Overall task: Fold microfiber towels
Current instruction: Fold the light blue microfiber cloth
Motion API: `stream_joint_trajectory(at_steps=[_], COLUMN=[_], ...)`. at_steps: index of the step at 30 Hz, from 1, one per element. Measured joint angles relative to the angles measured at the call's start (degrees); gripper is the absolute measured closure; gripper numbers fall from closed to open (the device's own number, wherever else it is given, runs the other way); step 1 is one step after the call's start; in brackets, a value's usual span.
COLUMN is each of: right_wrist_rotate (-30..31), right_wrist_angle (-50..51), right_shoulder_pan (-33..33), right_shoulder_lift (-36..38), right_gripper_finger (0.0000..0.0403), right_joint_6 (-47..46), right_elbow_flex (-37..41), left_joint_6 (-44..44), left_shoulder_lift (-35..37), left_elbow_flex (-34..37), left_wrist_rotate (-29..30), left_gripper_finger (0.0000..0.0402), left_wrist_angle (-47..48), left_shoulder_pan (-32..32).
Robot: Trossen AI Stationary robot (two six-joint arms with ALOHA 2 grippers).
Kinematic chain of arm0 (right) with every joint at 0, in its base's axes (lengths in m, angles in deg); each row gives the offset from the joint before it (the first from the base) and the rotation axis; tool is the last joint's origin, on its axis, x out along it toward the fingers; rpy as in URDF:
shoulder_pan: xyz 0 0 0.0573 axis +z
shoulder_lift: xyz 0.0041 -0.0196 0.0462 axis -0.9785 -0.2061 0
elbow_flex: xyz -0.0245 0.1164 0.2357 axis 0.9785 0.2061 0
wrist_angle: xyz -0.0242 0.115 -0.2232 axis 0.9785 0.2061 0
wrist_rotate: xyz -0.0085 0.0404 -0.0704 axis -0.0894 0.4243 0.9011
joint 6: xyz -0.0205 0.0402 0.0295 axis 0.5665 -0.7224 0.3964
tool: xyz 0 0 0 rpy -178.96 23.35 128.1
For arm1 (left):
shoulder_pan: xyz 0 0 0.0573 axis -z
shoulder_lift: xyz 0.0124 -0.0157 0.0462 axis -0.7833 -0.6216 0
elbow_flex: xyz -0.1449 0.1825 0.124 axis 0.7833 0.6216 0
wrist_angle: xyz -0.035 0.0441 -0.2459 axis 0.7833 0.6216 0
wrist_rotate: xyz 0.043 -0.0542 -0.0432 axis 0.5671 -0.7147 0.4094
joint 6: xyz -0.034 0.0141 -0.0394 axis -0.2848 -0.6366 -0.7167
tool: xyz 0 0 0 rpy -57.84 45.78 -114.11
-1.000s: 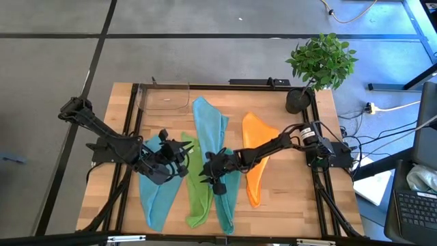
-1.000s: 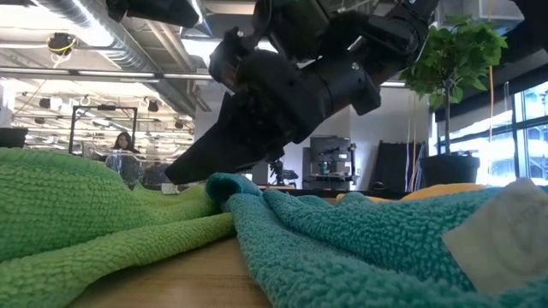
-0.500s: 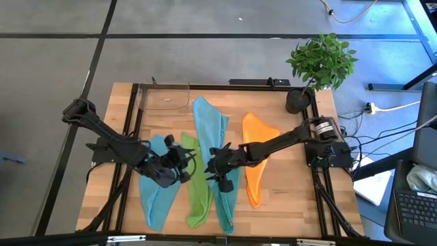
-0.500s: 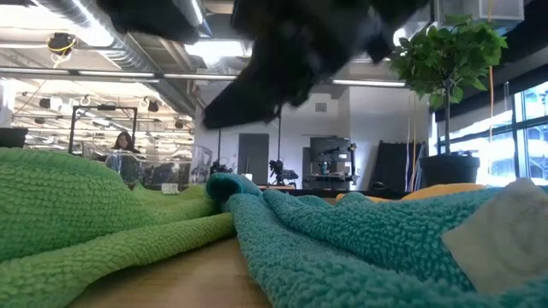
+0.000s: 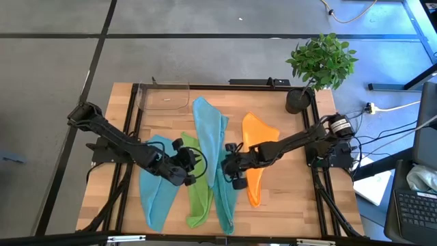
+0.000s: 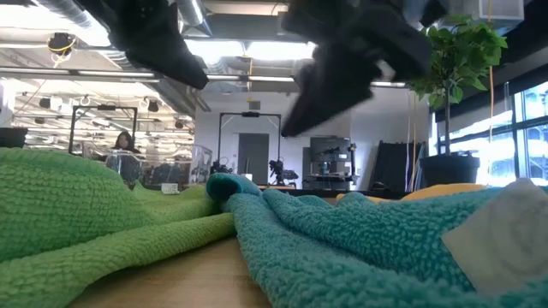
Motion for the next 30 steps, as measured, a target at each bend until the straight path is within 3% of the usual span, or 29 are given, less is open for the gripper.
stream_joint_trajectory(at_steps=[8, 14, 22, 24, 27, 30], right_wrist_rotate=[0.0, 5.6, 5.9, 5.7, 3.9, 3.4], right_wrist_angle=[-11.7, -10.7, -12.1, -18.5, -35.7, -49.5], right_shoulder_pan=[2.4, 4.6, 4.8, 4.4, 4.4, 4.4], right_shoulder_lift=[5.3, 12.7, 22.1, 22.5, 20.1, 14.4], right_gripper_finger=[0.0257, 0.0257, 0.0257, 0.0257, 0.0257, 0.0257], right_joint_6=[-4.7, -4.7, -6.5, -7.3, -7.9, -5.9], right_elbow_flex=[9.5, 13.4, 21.4, 24.2, 28.8, 30.3], left_joint_6=[-1.1, -1.3, -0.8, 0.3, 0.4, 1.7], left_shoulder_lift=[0.0, -2.4, -9.2, -10.2, -9.1, -5.5], left_elbow_flex=[0.0, 0.0, 0.0, 0.0, -0.1, -1.0], left_wrist_rotate=[-1.0, -8.8, -21.3, -25.3, -27.3, -22.1], left_gripper_finger=[0.0332, 0.0352, 0.0397, 0.0399, 0.0397, 0.0401], left_wrist_angle=[0.5, 0.2, -1.7, -0.9, 2.1, 3.1], left_shoulder_pan=[0.2, -0.5, -7.1, -8.8, -9.7, -8.8])
